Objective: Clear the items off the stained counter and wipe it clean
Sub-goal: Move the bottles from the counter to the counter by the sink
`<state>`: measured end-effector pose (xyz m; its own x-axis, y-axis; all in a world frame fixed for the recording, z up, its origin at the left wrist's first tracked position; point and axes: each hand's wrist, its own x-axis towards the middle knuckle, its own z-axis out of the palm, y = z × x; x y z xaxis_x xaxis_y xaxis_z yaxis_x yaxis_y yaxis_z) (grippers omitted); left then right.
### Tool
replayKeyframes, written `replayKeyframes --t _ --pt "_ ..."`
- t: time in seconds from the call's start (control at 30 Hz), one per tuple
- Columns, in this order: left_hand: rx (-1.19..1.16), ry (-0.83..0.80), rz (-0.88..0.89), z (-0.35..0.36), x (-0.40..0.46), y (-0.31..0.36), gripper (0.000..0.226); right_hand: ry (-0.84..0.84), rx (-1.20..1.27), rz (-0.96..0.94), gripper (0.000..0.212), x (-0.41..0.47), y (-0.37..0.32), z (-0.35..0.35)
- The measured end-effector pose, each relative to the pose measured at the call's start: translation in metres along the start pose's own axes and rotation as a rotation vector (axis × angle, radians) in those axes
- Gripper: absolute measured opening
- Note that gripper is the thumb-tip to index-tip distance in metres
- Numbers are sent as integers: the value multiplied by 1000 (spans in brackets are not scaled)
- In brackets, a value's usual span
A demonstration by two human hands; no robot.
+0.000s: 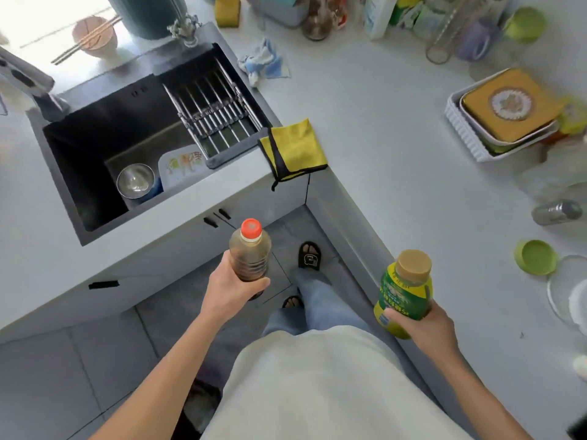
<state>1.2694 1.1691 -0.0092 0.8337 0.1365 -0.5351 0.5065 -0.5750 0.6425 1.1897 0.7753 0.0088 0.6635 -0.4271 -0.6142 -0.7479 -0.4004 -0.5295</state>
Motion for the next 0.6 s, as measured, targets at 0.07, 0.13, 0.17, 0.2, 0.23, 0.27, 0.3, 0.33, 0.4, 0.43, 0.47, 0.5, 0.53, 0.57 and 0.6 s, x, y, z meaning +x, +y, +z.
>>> replayKeyframes --t 0.07,0.13,0.17,0.2,0.23,0.27,0.3,0.33,0.4,0.43,0.47,0.5,0.53,0.57,0.6 --pt "10 -8 18 -9 25 15 78 8 28 25 45 16 -10 1" --pt "20 -12 32 -18 42 26 77 13 62 30 51 32 -30 2" --pt "24 -11 29 -23 49 31 77 11 76 28 56 40 -43 2" --pt "24 -11 20 -29 56 35 79 11 89 26 59 49 -56 3" --pt "23 -9 10 -35 62 37 82 12 101 20 60 59 -70 4" --pt "25 -7 0 -40 66 39 86 8 108 10 59 67 -85 5" --pt "32 -1 -6 -45 69 41 88 3 115 -2 58 74 -101 6" --pt "40 7 -10 -51 72 44 88 -2 116 -16 57 83 -118 8" --pt "49 27 -21 -62 78 49 88 -21 111 -53 55 99 -149 10" --pt "50 36 -32 -67 81 52 87 -30 112 -71 54 105 -165 11" --pt "48 43 -42 -73 84 56 85 -34 112 -89 53 111 -180 12" --pt "47 54 -45 -78 87 61 82 -32 113 -107 52 118 -194 14" --pt "47 64 -43 -83 91 66 81 -29 113 -121 51 124 -207 15" --pt "45 71 -38 -88 97 71 81 -26 116 -132 50 130 -220 15" --pt "43 71 -34 -93 104 78 81 -22 124 -143 50 136 -232 15"
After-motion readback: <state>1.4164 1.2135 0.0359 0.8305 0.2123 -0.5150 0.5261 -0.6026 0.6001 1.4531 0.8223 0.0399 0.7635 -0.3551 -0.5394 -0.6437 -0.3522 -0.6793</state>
